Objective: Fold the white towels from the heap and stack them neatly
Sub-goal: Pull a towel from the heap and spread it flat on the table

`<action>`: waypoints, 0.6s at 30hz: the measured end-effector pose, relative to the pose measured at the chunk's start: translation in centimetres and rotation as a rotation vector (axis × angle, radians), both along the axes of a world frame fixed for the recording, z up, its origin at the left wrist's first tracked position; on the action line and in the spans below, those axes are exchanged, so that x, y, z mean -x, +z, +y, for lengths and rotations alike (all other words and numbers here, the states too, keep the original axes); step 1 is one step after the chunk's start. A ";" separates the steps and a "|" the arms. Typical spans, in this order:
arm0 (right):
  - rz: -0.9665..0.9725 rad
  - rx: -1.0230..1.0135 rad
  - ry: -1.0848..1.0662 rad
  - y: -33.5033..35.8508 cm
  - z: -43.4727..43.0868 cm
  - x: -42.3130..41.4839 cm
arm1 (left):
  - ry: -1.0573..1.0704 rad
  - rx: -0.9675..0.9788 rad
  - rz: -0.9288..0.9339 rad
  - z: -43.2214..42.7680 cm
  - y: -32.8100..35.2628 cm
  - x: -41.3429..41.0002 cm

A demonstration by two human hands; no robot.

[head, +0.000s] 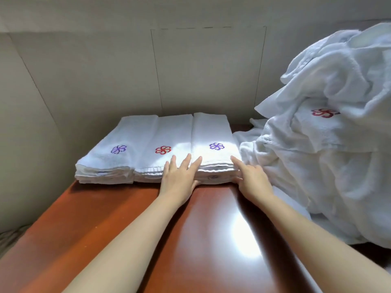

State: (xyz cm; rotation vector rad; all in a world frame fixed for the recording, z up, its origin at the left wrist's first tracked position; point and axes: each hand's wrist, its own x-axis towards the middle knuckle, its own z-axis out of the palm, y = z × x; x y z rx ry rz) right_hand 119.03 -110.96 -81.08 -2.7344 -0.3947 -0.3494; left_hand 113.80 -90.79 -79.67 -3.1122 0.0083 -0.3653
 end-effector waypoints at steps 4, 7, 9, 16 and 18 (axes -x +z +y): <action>-0.023 -0.028 0.056 -0.7 -0.7 -2.5 | 0.001 0.036 -0.046 0.4 -0.5 -1.9; -0.021 -0.070 0.066 -1.2 -0.6 -2.6 | 0.018 0.061 -0.067 0.0 -0.7 -1.7; 0.007 -0.053 0.053 -1.0 -0.5 -2.2 | 0.031 0.066 -0.046 -0.5 -0.2 -1.4; 0.325 0.054 0.254 4.6 -2.9 1.4 | 0.084 0.006 0.199 -2.3 4.0 -0.3; 0.293 0.051 0.291 8.5 -5.4 2.6 | 0.111 0.039 0.243 -3.5 6.4 -0.2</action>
